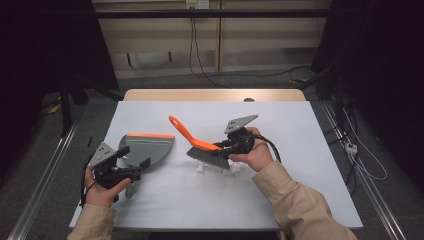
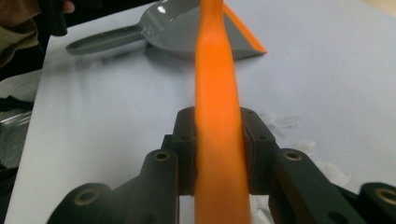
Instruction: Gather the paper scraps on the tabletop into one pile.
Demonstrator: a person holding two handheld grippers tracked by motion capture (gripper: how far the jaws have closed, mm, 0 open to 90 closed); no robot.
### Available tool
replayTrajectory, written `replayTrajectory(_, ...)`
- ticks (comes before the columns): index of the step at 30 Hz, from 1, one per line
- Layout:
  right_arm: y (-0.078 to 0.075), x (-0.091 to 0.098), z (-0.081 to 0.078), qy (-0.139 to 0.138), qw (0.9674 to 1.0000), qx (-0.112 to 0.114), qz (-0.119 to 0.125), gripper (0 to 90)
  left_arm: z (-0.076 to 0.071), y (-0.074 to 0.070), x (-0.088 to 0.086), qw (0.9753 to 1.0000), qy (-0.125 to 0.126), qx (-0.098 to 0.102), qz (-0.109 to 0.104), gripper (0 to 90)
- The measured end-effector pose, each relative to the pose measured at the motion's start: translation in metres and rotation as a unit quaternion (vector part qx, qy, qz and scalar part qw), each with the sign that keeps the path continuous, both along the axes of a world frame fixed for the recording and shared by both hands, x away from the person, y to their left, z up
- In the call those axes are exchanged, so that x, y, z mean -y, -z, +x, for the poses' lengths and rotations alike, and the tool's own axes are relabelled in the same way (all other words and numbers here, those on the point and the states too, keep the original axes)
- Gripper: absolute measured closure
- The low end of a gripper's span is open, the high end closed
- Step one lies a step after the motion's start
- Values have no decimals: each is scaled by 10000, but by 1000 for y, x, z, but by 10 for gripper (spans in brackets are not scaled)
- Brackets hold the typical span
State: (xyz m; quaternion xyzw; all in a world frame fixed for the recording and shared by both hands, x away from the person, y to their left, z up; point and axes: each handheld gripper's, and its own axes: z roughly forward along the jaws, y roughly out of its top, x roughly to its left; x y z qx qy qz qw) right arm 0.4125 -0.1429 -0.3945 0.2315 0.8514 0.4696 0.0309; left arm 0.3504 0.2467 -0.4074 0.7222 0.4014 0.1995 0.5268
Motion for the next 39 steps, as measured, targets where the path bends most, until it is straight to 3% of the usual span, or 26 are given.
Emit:
replayTrajectory(4,-5,-3,-2,103,9999,21,137,716,1,1,-2,10000,-3,4,-22,74)
replayTrajectory(12,-3,-30,-10,-167,9995,-74,241,715,0,0,-3,10000,-7,35,-49,74)
replayTrajectory(14,5,-42,-12,-276,9994,-167,96,715,0,1,-3,10000,0,22,-31,74)
replayTrajectory(19,18,-51,-11,-341,9990,-288,-94,716,0,2,-3,10000,-15,4,-33,74)
replayTrajectory(21,23,-48,-6,-186,9990,-278,-313,716,-1,1,-3,10000,-17,-11,-37,74)
replayTrajectory(24,23,-42,-2,-39,9992,-295,-262,716,-2,1,-4,10000,-11,-26,-25,74)
replayTrajectory(26,20,-37,1,153,9990,-194,-378,716,-2,1,-4,10000,-19,-48,-13,74)
replayTrajectory(29,17,-30,3,226,9993,-261,-148,716,-3,2,-5,9999,-24,-96,32,73)
replayTrajectory(32,10,-26,3,283,9994,-150,-90,716,-4,3,-5,9998,-35,-164,52,67)
replayTrajectory(39,-16,-11,0,526,9981,-31,332,715,-9,4,-4,9993,74,-352,138,45)
